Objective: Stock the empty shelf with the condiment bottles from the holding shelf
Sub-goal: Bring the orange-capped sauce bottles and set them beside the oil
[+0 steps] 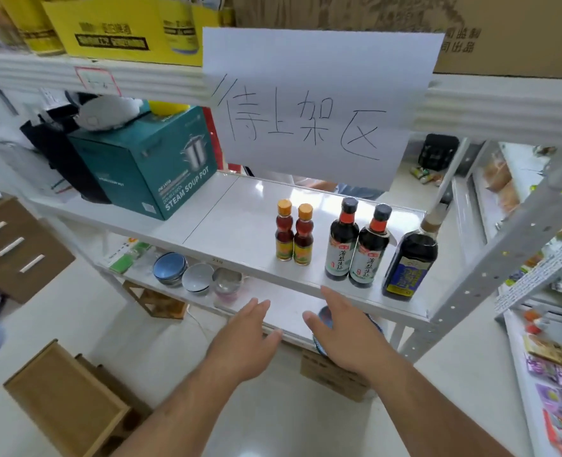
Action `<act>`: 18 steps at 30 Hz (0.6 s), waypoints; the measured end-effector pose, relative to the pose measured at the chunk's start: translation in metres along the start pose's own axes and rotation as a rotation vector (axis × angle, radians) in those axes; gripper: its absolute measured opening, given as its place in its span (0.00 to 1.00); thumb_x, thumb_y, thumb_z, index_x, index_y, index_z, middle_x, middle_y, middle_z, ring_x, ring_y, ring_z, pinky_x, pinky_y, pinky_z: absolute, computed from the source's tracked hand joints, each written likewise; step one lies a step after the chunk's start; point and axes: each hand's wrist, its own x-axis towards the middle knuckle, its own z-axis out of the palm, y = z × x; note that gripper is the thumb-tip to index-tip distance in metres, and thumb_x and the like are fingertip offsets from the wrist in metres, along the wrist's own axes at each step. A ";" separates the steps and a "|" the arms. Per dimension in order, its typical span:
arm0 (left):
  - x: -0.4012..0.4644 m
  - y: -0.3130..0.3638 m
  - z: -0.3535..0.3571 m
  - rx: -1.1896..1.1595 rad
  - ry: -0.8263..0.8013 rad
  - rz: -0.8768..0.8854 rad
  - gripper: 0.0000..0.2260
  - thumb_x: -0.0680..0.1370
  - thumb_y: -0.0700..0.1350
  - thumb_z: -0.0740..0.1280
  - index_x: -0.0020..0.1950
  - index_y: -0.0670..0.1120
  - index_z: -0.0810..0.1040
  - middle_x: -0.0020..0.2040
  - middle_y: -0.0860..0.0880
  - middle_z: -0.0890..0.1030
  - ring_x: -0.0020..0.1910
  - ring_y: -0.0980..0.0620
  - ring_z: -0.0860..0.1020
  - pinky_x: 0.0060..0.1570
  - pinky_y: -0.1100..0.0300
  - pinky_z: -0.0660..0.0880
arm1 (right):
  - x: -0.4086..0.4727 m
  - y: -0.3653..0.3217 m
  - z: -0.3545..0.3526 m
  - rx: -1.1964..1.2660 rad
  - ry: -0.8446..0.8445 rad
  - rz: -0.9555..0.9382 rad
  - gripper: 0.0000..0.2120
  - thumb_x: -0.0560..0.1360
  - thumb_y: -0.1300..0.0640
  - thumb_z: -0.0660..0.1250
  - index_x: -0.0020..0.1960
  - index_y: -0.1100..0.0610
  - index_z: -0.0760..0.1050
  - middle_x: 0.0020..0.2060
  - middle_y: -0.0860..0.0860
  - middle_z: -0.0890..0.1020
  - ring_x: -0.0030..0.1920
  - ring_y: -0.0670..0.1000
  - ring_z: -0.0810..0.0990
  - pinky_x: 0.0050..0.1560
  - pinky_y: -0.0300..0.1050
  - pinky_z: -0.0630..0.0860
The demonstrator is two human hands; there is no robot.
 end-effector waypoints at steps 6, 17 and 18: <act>0.031 0.018 -0.016 0.030 0.051 0.025 0.30 0.82 0.60 0.62 0.82 0.56 0.59 0.83 0.55 0.57 0.82 0.53 0.56 0.78 0.49 0.61 | 0.032 0.004 -0.008 0.061 0.012 0.015 0.36 0.82 0.34 0.56 0.83 0.47 0.51 0.82 0.45 0.57 0.80 0.48 0.59 0.78 0.49 0.59; 0.112 0.010 -0.031 0.033 -0.025 0.085 0.31 0.82 0.61 0.61 0.83 0.56 0.56 0.83 0.57 0.55 0.82 0.55 0.54 0.79 0.48 0.59 | 0.084 0.005 -0.012 0.139 0.079 0.113 0.35 0.82 0.36 0.57 0.83 0.48 0.52 0.82 0.45 0.57 0.81 0.47 0.57 0.80 0.49 0.57; 0.121 0.006 -0.034 0.022 -0.038 0.099 0.31 0.82 0.61 0.61 0.83 0.56 0.56 0.83 0.57 0.55 0.82 0.55 0.54 0.79 0.48 0.59 | 0.090 0.002 -0.010 0.150 0.095 0.126 0.35 0.82 0.36 0.58 0.83 0.49 0.52 0.82 0.45 0.57 0.81 0.47 0.57 0.80 0.49 0.57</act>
